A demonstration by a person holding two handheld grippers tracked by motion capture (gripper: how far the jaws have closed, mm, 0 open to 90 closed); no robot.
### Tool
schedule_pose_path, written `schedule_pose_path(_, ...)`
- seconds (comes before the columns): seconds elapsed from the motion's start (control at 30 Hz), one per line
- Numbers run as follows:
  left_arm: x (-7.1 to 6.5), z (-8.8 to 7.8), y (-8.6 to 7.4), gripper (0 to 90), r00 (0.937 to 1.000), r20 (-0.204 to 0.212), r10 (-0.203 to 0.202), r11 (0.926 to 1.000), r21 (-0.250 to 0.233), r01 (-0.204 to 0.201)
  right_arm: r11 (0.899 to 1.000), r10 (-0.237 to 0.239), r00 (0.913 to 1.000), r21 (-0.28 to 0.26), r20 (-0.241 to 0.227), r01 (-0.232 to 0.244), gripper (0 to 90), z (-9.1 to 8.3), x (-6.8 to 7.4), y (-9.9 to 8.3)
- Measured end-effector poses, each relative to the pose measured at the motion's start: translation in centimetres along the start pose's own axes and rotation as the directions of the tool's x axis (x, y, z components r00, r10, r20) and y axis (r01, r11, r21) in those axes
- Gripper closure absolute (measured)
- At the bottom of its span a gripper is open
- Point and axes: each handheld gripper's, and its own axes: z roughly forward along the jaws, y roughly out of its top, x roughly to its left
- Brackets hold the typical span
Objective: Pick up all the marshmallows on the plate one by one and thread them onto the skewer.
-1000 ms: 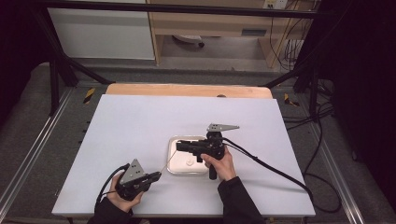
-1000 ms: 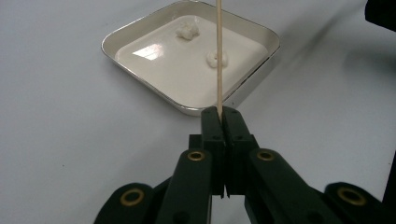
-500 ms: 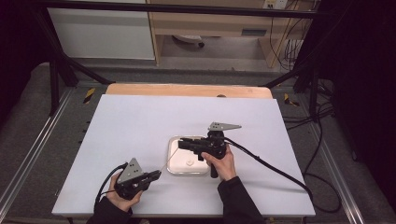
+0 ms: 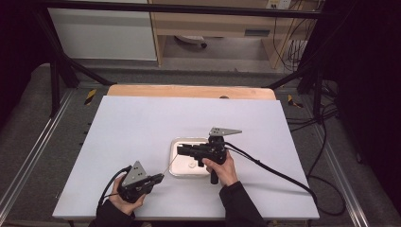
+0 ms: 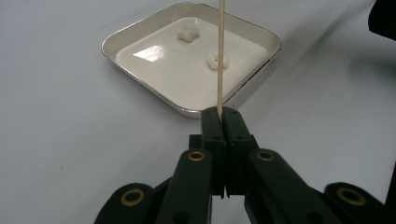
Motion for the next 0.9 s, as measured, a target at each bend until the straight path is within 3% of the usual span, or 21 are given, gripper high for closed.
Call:
schedule_pose_path(0.43,-0.1,-0.1,0.1,89.0,1.0000,0.002,0.004,0.9999,-0.016,-0.004,1.000,-0.015,0.9999,0.018,0.000,0.015,79.3,0.3,0.1,-0.6)
schedule_pose_path(0.47,-0.1,-0.3,0.3,89.1,0.9995,0.031,-0.005,0.9978,-0.065,0.007,1.000,-0.018,0.9998,0.025,-0.001,0.018,79.1,0.3,0.1,-0.6)
schedule_pose_path(0.5,-0.3,-0.5,0.9,89.0,0.9999,0.015,0.001,0.9970,-0.077,0.001,0.994,-0.019,0.9997,0.104,-0.013,0.020,78.7,0.8,0.1,-0.9)
schedule_pose_path(0.53,-0.8,-0.4,1.4,89.1,0.9991,-0.019,0.038,0.9968,-0.069,-0.040,0.987,-0.034,0.9993,0.157,-0.017,0.036,78.2,1.6,0.2,-1.7)
schedule_pose_path(0.6,-1.1,0.1,1.4,89.0,0.9983,-0.048,0.031,0.9982,-0.050,-0.033,0.985,-0.042,0.9982,0.164,-0.044,0.049,78.2,3.1,0.7,-2.8)
schedule_pose_path(0.67,-0.6,0.2,1.0,89.0,0.9992,-0.036,0.017,0.9984,-0.054,-0.019,0.981,-0.061,0.9980,0.183,-0.018,0.063,77.4,3.8,0.7,-3.3)
schedule_pose_path(0.77,-0.3,0.0,1.1,88.9,0.9993,-0.034,0.014,0.9975,-0.068,-0.017,0.985,-0.053,0.9984,0.164,-0.021,0.055,76.4,3.9,0.5,-3.3)
schedule_pose_path(0.83,-0.3,0.1,1.1,88.9,0.9993,-0.033,0.018,0.9971,-0.073,-0.021,0.985,-0.055,0.9984,0.163,-0.010,0.056,73.3,3.8,0.6,-3.1)
schedule_pose_path(0.9,-0.2,0.2,1.0,88.9,0.9994,-0.034,0.007,0.9975,-0.070,-0.009,0.984,-0.068,0.9976,0.166,0.012,0.065,61.5,3.6,0.8,-2.9)
